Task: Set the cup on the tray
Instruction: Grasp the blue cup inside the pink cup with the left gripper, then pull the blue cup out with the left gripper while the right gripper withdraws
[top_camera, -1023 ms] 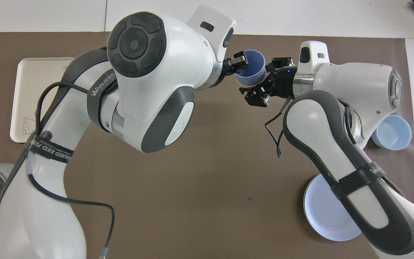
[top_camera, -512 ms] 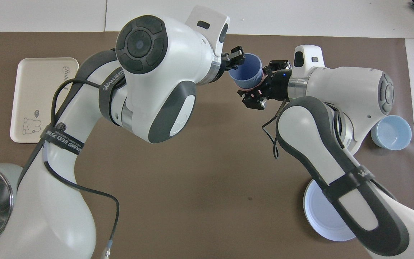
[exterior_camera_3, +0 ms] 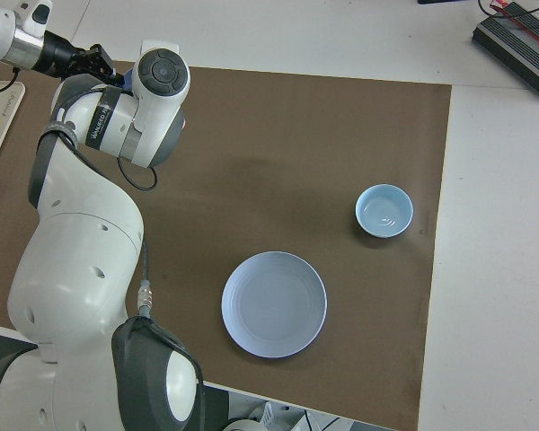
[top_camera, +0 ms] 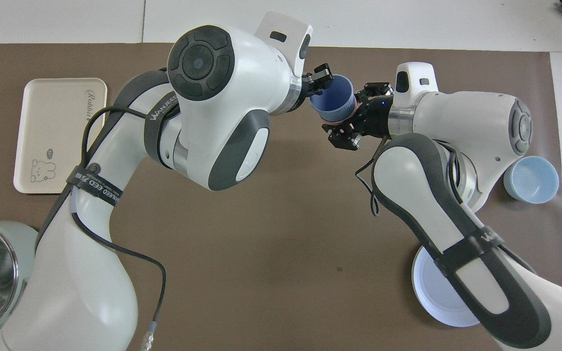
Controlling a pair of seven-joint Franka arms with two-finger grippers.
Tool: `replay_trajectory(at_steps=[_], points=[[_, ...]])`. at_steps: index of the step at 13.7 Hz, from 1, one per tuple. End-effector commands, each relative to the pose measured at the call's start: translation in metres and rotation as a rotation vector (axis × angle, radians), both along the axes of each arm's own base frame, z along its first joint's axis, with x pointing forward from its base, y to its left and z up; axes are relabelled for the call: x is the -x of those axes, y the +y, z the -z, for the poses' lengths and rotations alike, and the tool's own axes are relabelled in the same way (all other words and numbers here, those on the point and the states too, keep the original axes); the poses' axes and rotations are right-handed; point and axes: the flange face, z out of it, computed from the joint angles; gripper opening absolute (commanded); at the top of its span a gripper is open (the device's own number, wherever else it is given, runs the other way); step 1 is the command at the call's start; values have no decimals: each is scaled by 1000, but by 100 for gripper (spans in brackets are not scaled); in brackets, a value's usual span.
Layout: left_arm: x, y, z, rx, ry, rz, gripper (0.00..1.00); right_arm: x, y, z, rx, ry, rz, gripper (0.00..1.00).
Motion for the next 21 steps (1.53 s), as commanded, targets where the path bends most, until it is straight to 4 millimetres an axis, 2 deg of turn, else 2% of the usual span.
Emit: replay_trajectory(at_steps=[1, 9, 10, 12, 14, 17, 18, 21], points=[[3, -2, -1, 6, 17, -3, 0, 6, -1, -5, 16, -12, 10, 0], [5, -5, -2, -2, 39, 5, 0, 5, -2, -5, 16, -13, 12, 0], [2, 0, -8, 9, 37, -6, 0, 5, -2, -5, 16, -13, 12, 0], [-2, 11, -33, 37, 50, -15, 0, 5, -2, -5, 16, -13, 12, 0], [-15, 41, -49, 36, 55, -48, 0, 5, -2, -6, 16, -15, 13, 0], [-38, 91, -60, 15, 59, -105, 0, 5, -2, -5, 16, -13, 12, 0], [-48, 122, -70, 2, 52, -139, 0, 5, -3, -5, 16, -13, 13, 0], [-73, 225, -74, -155, 33, -131, 0, -1, -25, -5, 24, -22, 35, 0]])
